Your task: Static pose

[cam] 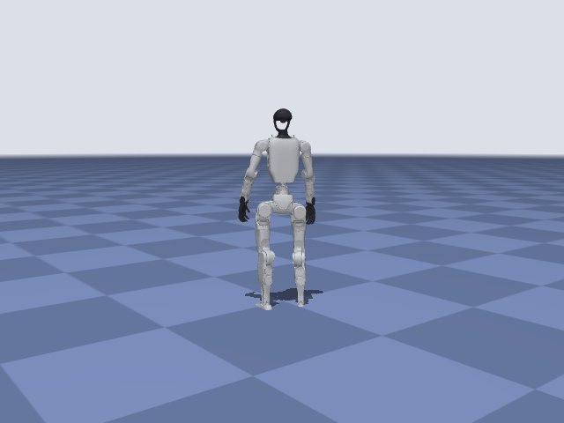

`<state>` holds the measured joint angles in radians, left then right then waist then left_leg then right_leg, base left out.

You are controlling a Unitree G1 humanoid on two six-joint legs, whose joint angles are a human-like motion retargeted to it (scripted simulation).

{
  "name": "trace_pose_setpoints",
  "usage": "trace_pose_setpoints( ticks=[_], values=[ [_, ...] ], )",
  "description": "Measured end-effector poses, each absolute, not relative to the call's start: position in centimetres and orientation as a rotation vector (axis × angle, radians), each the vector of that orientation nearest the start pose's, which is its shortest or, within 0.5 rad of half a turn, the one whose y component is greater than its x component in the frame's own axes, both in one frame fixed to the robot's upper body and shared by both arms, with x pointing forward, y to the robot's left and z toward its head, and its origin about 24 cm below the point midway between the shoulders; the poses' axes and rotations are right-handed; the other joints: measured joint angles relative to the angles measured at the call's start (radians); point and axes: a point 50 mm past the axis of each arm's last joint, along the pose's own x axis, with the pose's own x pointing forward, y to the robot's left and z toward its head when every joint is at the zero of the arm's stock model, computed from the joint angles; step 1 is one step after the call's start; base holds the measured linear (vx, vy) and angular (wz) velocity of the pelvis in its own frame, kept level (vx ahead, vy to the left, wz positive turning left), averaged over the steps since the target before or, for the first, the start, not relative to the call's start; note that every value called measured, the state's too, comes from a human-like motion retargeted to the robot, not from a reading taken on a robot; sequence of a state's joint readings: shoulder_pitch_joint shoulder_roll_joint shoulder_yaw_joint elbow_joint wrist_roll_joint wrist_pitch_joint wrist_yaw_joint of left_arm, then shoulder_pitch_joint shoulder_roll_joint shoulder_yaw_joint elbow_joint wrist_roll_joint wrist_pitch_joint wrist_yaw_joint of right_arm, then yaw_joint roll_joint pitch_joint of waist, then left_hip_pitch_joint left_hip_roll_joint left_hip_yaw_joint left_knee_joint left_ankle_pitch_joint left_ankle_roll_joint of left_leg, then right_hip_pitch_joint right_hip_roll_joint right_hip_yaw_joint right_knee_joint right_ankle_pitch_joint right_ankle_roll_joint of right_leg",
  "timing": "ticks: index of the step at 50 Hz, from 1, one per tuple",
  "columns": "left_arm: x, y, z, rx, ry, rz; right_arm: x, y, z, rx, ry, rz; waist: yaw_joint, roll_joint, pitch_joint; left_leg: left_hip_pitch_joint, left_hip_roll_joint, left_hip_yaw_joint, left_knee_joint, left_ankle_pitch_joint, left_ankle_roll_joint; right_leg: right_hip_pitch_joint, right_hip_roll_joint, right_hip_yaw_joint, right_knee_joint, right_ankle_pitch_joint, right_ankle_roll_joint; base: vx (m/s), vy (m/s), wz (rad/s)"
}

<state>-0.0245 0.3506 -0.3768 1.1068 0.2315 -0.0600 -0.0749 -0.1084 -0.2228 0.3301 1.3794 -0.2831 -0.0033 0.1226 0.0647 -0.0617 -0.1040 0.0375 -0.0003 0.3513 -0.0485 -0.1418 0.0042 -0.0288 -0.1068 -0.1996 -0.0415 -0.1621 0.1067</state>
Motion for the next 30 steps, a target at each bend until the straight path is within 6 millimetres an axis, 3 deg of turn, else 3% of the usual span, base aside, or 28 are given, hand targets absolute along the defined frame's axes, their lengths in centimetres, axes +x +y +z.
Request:
trace_pose_setpoints(
  ticks=[18,30],
  values=[
    [12.7,22.3,-14.8,0.742,1.053,-0.503,16.6,-16.5,-14.8,-0.753,1.011,0.656,0.011,0.002,-0.004,-0.018,0.000,-0.010,-0.002,-0.002,-0.003,-0.004,-0.002,-0.011,-0.002,0.017,0.001,0.00,0.00,0.00],
    [13.0,21.6,-14.9,0.765,1.052,-0.557,17.6,-15.6,-14.3,-0.857,0.948,0.773,0.006,0.004,-0.001,-0.024,0.002,-0.015,-0.002,-0.004,-0.010,-0.001,-0.002,-0.020,-0.003,0.031,0.002,0.00,0.00,0.00]
  ],
)
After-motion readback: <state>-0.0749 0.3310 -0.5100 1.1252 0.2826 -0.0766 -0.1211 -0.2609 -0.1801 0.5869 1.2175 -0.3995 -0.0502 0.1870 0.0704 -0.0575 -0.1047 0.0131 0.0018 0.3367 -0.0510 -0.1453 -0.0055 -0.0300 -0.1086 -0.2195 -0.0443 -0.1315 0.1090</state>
